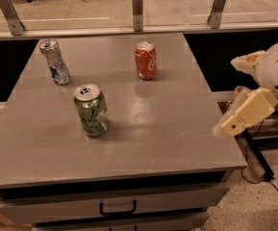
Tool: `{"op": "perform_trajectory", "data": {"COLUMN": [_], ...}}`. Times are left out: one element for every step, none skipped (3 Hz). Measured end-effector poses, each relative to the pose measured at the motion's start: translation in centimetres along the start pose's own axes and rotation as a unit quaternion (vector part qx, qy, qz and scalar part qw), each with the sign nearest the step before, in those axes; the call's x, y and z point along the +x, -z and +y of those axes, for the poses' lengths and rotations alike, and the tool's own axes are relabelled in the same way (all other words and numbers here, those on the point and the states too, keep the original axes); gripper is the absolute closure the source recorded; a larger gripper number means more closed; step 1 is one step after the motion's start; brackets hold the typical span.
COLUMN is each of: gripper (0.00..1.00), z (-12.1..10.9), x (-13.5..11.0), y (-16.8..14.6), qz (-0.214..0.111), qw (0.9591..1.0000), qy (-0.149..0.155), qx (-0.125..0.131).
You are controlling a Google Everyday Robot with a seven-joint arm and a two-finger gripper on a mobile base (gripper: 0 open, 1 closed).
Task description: Pick green can
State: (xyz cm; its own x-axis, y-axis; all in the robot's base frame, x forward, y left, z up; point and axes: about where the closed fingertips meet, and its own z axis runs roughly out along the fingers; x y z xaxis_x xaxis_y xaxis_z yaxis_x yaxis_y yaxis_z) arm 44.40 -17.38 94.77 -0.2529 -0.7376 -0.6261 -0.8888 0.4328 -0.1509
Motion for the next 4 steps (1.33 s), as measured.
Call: {"op": "perform_trajectory", "data": {"gripper": [0.00, 0.00, 0.00, 0.00], "z": [1.8, 2.5, 2.5, 4.3], "x": [-5.1, -7.7, -7.7, -8.8], "y": [-2.0, -1.6, -1.6, -3.6], "qz": [-0.103, -0.142, -0.142, -0.174], "qw": [0.9946, 0.9896, 0.9896, 0.9836], "qy": [-0.011, -0.021, -0.021, -0.034], "qx": [-0.004, -0.013, -0.013, -0.035]}}
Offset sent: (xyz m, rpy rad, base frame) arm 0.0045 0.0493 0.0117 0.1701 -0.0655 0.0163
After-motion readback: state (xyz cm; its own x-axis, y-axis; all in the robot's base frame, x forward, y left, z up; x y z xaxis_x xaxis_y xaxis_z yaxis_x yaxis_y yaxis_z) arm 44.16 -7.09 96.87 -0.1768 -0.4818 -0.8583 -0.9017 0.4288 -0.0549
